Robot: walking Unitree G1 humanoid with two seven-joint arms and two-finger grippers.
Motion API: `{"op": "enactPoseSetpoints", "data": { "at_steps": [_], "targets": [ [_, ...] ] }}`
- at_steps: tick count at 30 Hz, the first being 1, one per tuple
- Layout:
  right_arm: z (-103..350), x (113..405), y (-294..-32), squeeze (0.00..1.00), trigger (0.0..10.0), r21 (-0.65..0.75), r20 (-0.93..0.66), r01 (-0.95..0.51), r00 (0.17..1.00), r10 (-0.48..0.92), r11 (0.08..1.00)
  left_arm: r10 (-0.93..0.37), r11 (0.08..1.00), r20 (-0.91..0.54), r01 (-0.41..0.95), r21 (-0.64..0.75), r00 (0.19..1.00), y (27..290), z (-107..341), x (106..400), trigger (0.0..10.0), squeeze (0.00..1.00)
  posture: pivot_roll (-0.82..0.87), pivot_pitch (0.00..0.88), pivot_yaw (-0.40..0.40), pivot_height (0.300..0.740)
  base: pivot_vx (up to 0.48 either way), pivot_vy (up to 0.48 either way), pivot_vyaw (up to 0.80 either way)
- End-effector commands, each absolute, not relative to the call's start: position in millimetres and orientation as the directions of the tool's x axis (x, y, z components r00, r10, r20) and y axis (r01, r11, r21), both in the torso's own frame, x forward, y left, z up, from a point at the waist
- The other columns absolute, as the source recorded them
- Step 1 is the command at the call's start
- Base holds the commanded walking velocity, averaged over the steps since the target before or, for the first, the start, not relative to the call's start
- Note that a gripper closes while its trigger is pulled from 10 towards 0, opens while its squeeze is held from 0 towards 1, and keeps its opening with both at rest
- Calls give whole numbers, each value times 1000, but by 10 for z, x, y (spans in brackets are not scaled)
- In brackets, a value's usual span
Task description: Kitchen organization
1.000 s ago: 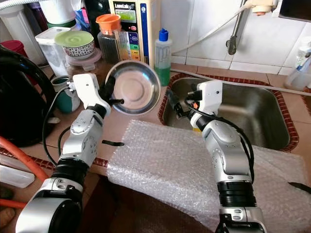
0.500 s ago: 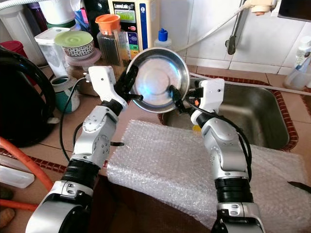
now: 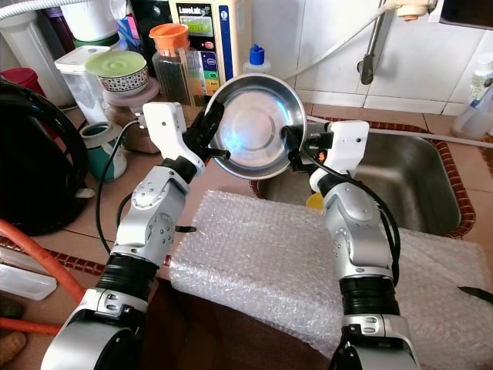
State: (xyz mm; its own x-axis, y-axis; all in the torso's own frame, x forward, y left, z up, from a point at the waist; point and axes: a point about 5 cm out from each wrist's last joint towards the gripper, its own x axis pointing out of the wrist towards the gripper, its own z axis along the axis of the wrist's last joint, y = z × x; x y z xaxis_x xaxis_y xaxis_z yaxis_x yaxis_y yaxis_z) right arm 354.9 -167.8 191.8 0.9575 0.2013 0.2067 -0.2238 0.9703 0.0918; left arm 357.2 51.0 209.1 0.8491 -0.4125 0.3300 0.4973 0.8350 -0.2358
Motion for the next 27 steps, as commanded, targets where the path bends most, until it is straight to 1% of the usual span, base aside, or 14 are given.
{"op": "enactPoseSetpoints", "data": {
  "at_steps": [1, 3, 5, 8, 14, 15, 18, 20, 21, 27],
  "targets": [
    [1990, 3596, -1784, 0, 0, 131, 219, -155, 968, 124, 979, -495, 775, 362, 590, -227, 790, 363, 2131, 3488, 0, 0, -33, 0, 115, 740, 0, 0, 0],
    [2017, 3628, -1738, 0, 0, 171, 219, -176, 966, 136, 969, -521, 757, 356, 613, -226, 776, 322, 2105, 3460, 0, 0, -31, 0, 114, 740, 0, 0, 0],
    [2037, 3635, -1710, 0, 0, 174, 226, -188, 963, 147, 967, -528, 757, 352, 616, -217, 773, 314, 2098, 3453, 0, 0, -31, 0, 114, 740, 0, 0, 0],
    [2040, 3641, -1629, 0, 1490, 203, 217, -235, 958, 190, 950, -532, 756, 348, 618, -216, 772, 316, 2090, 3449, 0, 0, -29, 0, 116, 740, 0, 0, 0],
    [1972, 3604, -1500, 0, 980, 202, 180, -327, 939, 293, 923, -538, 755, 342, 621, -212, 771, 324, 2079, 3444, 0, 0, -29, 0, 118, 740, 0, 0, 0],
    [1942, 3595, -1486, 0, 549, 199, 162, -338, 937, 309, 920, -539, 754, 342, 622, -212, 770, 324, 2081, 3444, 0, 0, -29, 0, 118, 740, 0, 0, 0],
    [1899, 3577, -1482, 0, 549, 199, 140, -347, 936, 324, 917, -540, 753, 343, 623, -210, 769, 326, 2082, 3442, 0, 0, -30, 0, 119, 740, 0, 0, 0],
    [1872, 3571, -1486, 0, 353, 196, 118, -347, 937, 329, 917, -541, 752, 343, 624, -210, 768, 328, 2081, 3440, 0, 0, -31, 0, 120, 740, 0, 0, 0],
    [1839, 3565, -1486, 0, 0, 198, 94, -354, 935, 341, 914, -544, 750, 342, 627, -210, 766, 324, 2079, 3437, 0, 0, -31, 0, 121, 740, 0, 0, 0],
    [1811, 3551, -1493, 0, 0, 213, 75, -373, 928, 366, 903, -549, 748, 339, 630, -208, 764, 319, 2072, 3432, 0, 0, -31, 0, 123, 740, 0, 0, 0]
  ]
}}
